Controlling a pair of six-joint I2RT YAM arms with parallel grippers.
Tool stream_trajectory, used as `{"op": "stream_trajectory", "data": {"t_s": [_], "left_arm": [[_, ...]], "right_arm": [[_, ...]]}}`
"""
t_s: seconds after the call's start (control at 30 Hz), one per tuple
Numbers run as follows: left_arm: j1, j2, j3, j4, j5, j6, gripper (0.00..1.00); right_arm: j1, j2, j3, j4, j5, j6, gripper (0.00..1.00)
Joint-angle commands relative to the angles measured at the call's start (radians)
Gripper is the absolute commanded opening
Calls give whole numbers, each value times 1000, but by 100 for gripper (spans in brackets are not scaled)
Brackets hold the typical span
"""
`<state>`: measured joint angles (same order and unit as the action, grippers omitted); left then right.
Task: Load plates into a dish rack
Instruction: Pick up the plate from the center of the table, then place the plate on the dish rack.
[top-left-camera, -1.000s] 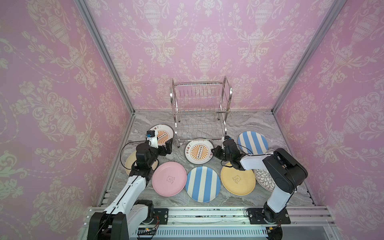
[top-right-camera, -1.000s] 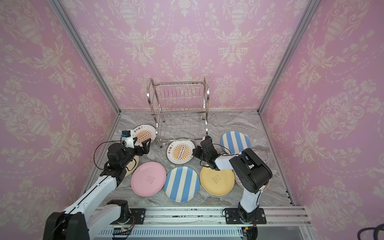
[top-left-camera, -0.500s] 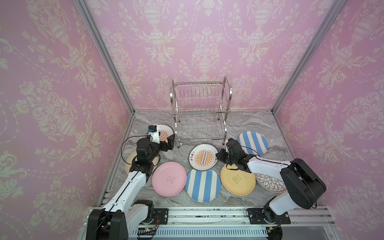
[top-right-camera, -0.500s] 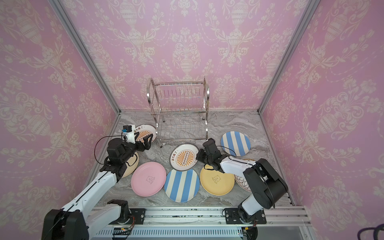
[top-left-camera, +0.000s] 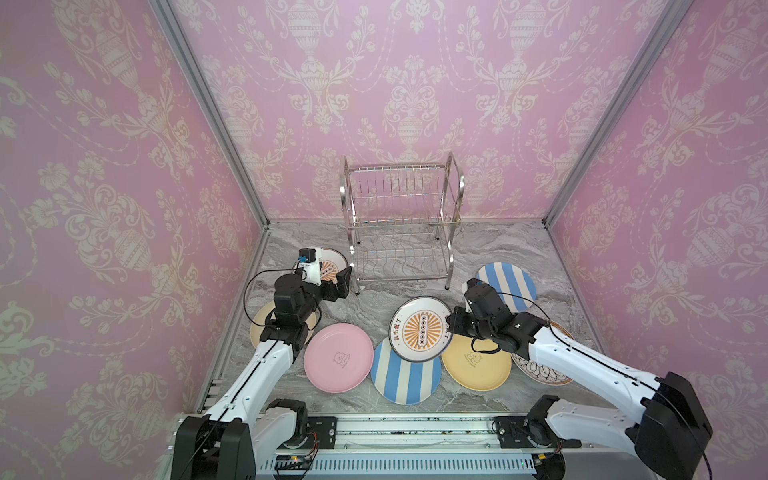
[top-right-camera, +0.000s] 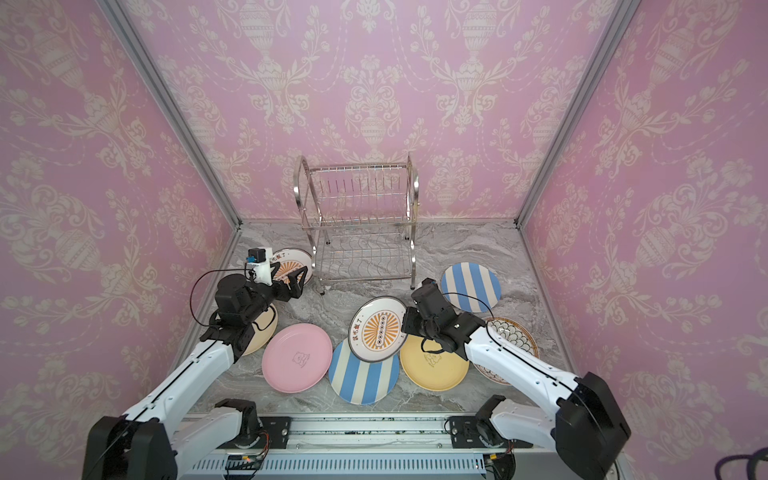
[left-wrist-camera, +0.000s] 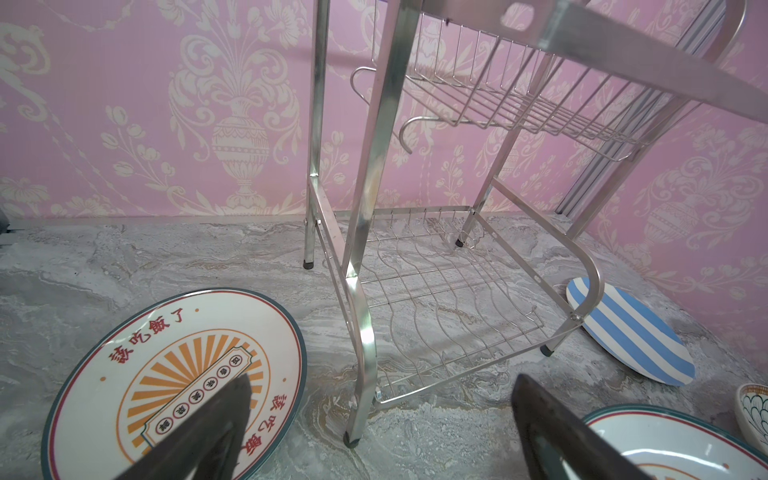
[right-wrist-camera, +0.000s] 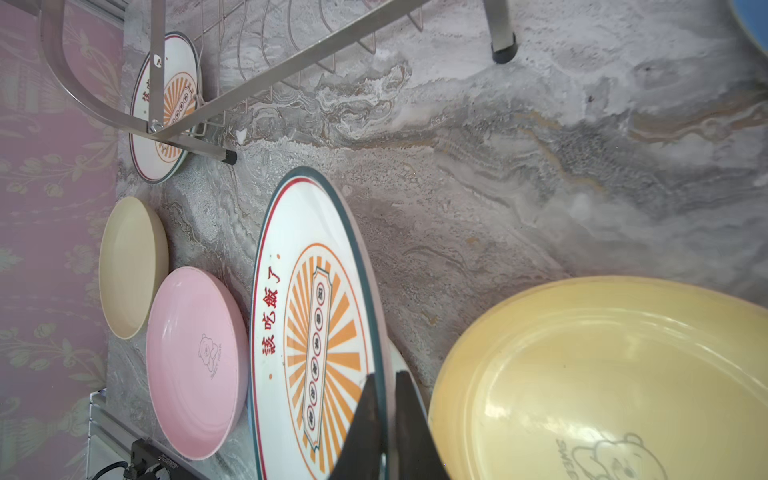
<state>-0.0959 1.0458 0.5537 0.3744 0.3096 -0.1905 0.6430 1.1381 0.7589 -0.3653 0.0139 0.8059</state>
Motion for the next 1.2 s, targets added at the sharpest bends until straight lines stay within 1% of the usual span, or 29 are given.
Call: {"op": "stream_trajectory", "data": {"t_s": [0.0, 0.13, 0.23, 0.27, 0.37, 0.43, 0.5, 0.57, 0.63, 0.73, 0.87, 0.97, 1.07, 1.17], "left_arm": [[-6, 12, 44, 11, 43, 5, 99], [-10, 11, 47, 14, 66, 1, 99], [-10, 14, 52, 8, 57, 19, 99], [-10, 17, 55, 5, 57, 23, 99], [-10, 17, 58, 20, 63, 21, 99], [-10, 20, 45, 63, 84, 17, 99], [-10, 30, 36, 112, 112, 23, 99], [-10, 48, 48, 120, 130, 51, 99], [-6, 68, 72, 120, 128, 83, 99], [8, 109, 102, 171, 132, 101, 99], [29, 170, 167, 221, 187, 107, 99], [41, 213, 237, 202, 247, 117, 99], [48, 246, 261, 228, 276, 114, 99], [48, 273, 278, 248, 319, 90, 99]], "right_arm": [[3, -64, 82, -97, 72, -67, 0], [12, -92, 237, -244, 123, -169, 0], [18, -85, 403, -369, 188, -271, 0], [22, -75, 501, -409, 214, -303, 0], [41, -45, 677, -473, 300, -396, 0], [53, -33, 749, -473, 355, -454, 0], [56, -29, 795, -451, 393, -494, 0], [55, -26, 829, -415, 426, -540, 0], [55, -16, 858, -378, 463, -578, 0], [55, -3, 886, -288, 508, -663, 0], [56, -1, 900, -168, 606, -786, 0], [56, -6, 901, -71, 633, -834, 0], [55, 7, 892, 32, 675, -894, 0], [55, 21, 862, 169, 726, -991, 0]]}}
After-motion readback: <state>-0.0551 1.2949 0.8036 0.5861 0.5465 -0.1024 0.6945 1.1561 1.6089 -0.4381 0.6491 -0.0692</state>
